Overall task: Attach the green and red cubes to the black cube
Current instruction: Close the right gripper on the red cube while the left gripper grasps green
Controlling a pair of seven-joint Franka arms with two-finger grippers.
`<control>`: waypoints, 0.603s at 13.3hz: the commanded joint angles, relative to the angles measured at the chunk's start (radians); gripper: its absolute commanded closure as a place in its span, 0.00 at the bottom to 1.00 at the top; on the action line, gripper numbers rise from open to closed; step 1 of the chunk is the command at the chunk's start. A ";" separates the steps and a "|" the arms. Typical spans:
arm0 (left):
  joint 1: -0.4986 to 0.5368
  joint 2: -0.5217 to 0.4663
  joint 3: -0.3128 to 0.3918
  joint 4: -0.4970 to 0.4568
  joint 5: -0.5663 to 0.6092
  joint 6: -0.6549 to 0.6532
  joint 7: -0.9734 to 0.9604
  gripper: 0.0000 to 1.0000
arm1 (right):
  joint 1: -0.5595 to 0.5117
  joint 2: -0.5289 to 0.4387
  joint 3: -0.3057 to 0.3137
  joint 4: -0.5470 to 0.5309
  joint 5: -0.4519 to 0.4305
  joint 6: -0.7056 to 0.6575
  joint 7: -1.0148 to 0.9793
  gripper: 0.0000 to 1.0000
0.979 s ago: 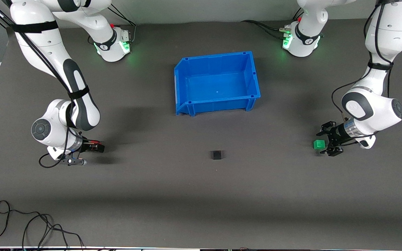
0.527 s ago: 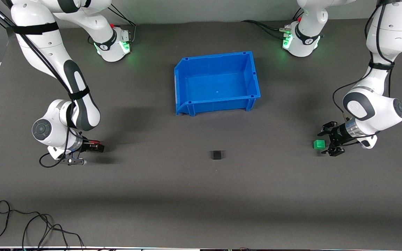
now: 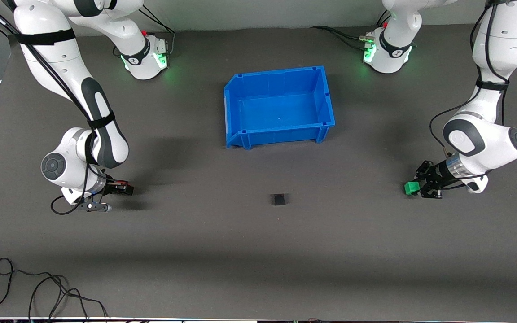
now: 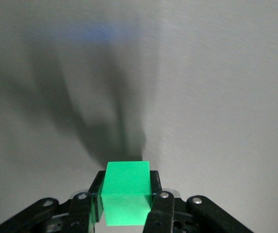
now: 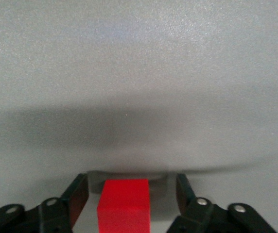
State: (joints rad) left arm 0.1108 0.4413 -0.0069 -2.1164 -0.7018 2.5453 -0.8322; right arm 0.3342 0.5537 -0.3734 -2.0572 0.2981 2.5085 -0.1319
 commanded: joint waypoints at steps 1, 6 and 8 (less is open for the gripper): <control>0.004 -0.052 0.027 0.067 -0.010 -0.159 -0.019 0.89 | 0.002 -0.009 -0.004 -0.015 0.053 0.006 -0.037 0.24; -0.014 -0.044 0.036 0.216 0.123 -0.296 -0.241 0.90 | 0.002 -0.008 -0.004 -0.020 0.122 0.006 -0.095 0.24; -0.045 -0.039 0.034 0.223 0.124 -0.295 -0.278 0.92 | 0.000 -0.008 -0.004 -0.021 0.124 0.006 -0.095 0.24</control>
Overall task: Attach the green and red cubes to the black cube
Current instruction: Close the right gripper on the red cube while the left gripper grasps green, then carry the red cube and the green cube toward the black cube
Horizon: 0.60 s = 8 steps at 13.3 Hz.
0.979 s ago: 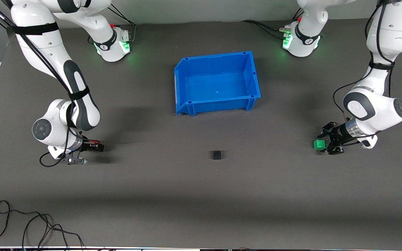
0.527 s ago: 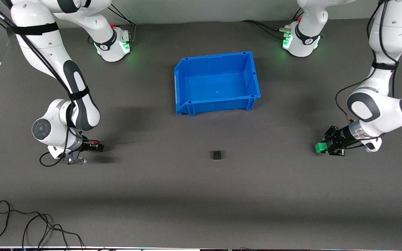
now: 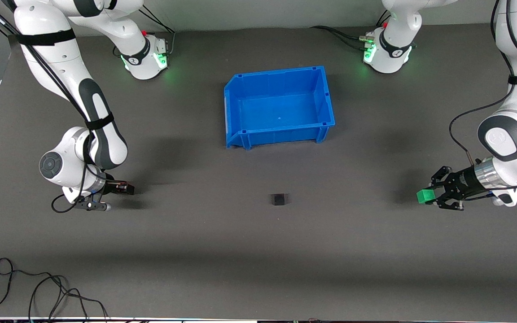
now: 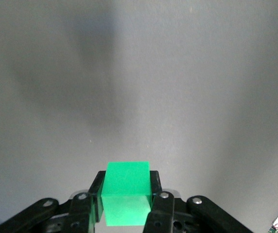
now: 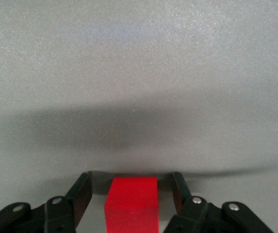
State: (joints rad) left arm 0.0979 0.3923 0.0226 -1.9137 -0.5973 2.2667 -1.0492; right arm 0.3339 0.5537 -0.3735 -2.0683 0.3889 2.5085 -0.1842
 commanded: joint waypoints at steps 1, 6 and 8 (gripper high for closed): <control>-0.043 0.010 0.003 0.021 0.021 -0.012 -0.081 0.93 | 0.000 -0.008 -0.004 -0.012 0.033 0.004 -0.046 0.30; -0.200 0.054 0.005 0.073 0.019 0.007 -0.230 0.93 | -0.013 -0.014 -0.005 -0.026 0.033 0.004 -0.044 0.54; -0.272 0.074 0.005 0.084 0.019 0.054 -0.305 0.93 | -0.015 -0.015 -0.005 -0.027 0.033 0.003 -0.044 0.57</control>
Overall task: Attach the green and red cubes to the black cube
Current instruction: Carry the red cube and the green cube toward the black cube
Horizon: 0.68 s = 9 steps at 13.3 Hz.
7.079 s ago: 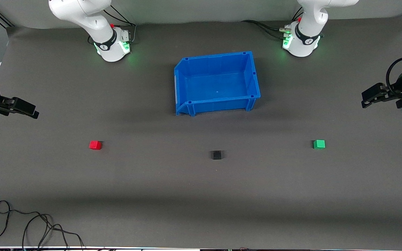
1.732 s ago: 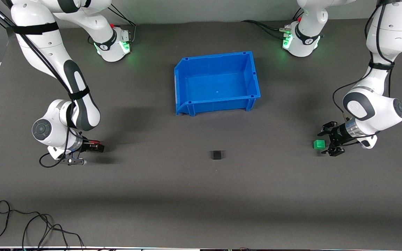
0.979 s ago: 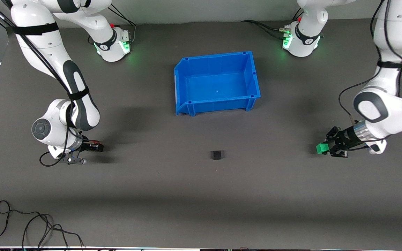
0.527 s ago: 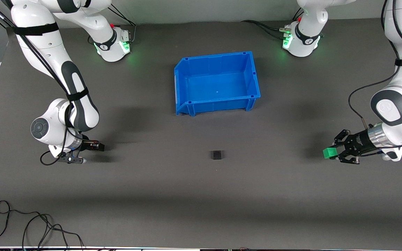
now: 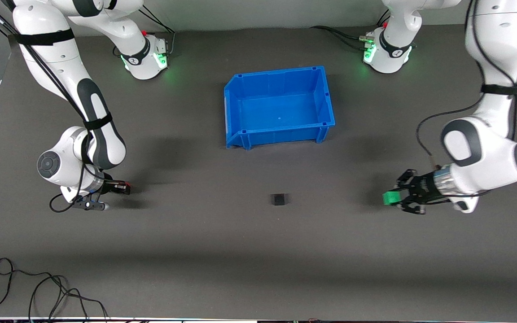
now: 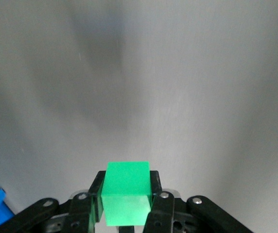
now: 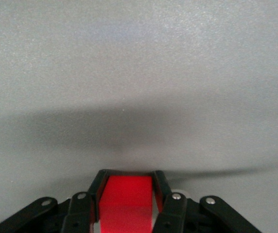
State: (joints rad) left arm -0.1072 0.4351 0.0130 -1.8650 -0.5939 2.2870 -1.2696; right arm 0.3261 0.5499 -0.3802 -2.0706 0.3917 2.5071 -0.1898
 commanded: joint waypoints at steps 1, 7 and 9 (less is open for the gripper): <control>-0.098 0.045 0.016 0.038 0.016 0.061 -0.121 0.93 | -0.007 -0.012 0.001 -0.025 0.030 0.004 -0.040 0.57; -0.226 0.096 0.021 0.084 0.016 0.095 -0.272 0.93 | 0.001 -0.022 0.001 -0.017 0.222 0.002 -0.020 1.00; -0.236 0.105 0.021 0.089 0.016 0.095 -0.278 0.93 | 0.004 -0.030 0.001 -0.014 0.246 0.002 -0.008 1.00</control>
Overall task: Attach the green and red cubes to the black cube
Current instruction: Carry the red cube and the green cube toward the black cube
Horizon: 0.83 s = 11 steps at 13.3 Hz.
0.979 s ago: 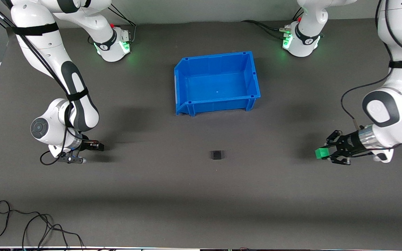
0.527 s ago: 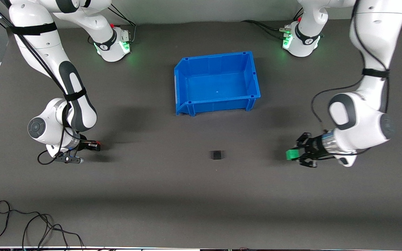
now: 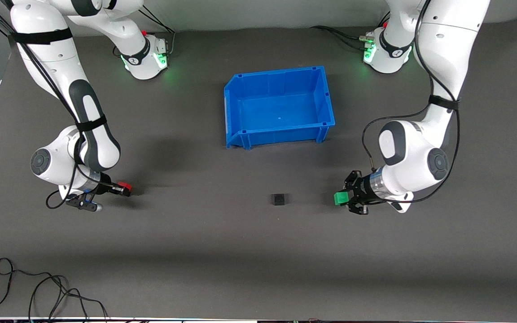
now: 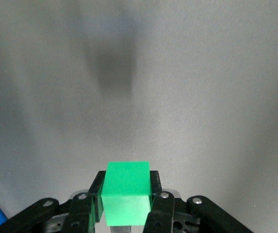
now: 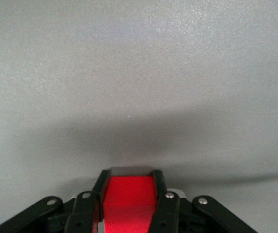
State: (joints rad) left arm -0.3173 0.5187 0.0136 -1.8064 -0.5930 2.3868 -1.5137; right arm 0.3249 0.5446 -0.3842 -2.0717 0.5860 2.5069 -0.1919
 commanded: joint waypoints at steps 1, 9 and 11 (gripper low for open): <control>-0.032 0.023 0.020 0.030 0.015 0.008 -0.036 0.93 | 0.008 -0.032 0.005 -0.013 0.093 0.003 0.029 1.00; -0.144 0.096 0.022 0.056 0.016 0.104 -0.154 0.93 | 0.207 -0.005 -0.001 0.079 0.141 0.009 0.717 1.00; -0.169 0.121 0.022 0.064 0.015 0.141 -0.178 0.93 | 0.249 0.005 -0.004 0.088 0.108 0.009 0.869 1.00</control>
State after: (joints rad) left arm -0.4503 0.6046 0.0156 -1.7794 -0.5920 2.5026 -1.6386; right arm 0.5430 0.5281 -0.3734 -2.0055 0.7184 2.5108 0.5465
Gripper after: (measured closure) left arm 0.630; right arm 0.599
